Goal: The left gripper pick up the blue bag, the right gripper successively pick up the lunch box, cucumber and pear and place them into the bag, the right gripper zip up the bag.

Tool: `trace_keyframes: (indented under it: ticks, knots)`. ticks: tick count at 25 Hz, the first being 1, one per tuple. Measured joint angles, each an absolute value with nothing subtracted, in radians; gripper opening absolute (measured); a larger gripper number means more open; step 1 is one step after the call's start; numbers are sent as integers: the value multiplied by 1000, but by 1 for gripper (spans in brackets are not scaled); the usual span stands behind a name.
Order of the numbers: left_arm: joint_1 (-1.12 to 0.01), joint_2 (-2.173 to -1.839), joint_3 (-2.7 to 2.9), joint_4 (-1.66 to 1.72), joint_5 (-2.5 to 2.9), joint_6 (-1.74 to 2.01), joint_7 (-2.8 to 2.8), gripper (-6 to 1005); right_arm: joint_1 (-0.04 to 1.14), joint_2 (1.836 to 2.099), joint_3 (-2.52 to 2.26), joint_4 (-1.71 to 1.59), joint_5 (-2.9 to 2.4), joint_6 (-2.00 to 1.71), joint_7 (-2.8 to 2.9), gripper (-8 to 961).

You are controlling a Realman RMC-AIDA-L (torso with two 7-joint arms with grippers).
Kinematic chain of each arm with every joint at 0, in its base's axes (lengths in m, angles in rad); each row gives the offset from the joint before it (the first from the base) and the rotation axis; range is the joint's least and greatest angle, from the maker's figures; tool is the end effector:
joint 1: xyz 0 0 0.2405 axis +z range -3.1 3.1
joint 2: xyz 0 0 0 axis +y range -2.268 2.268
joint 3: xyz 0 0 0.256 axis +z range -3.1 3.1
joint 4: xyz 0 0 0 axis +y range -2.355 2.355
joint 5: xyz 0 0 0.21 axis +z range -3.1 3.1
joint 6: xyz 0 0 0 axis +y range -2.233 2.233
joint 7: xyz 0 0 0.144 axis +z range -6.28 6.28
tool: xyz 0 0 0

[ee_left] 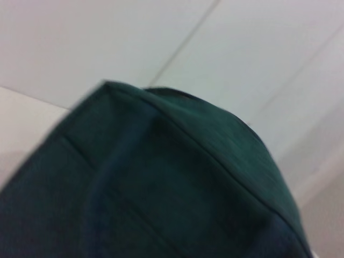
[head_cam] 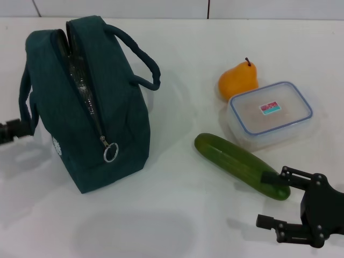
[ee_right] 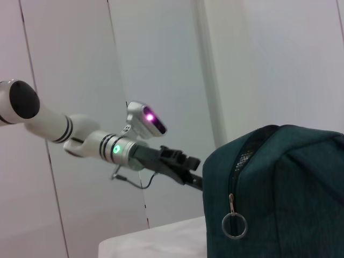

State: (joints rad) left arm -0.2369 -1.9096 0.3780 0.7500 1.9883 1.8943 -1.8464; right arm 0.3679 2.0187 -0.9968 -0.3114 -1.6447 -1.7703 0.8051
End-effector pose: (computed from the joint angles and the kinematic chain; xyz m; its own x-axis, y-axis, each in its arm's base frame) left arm -0.3526 0.2316 0.1221 0.3434 0.6671 0.6611 0.8625 -0.5026 0.0592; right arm 0.2842 0.2326 -0.0307 0.7271 -0.1083 -0.6780 -0.2154 -0.9736 -0.0755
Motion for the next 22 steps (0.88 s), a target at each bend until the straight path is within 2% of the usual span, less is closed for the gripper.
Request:
trace_keyframes:
  ticks: [12, 22]
  knots:
    - [-383, -1821, 407, 923, 2075, 1841, -2323, 845, 377, 2019, -999, -305, -1631, -1764, 804, 780]
    - [-483, -1814, 509, 990, 2167, 1835, -2469, 838, 385, 2019, -996, -301, -1630, -1763, 804, 781]
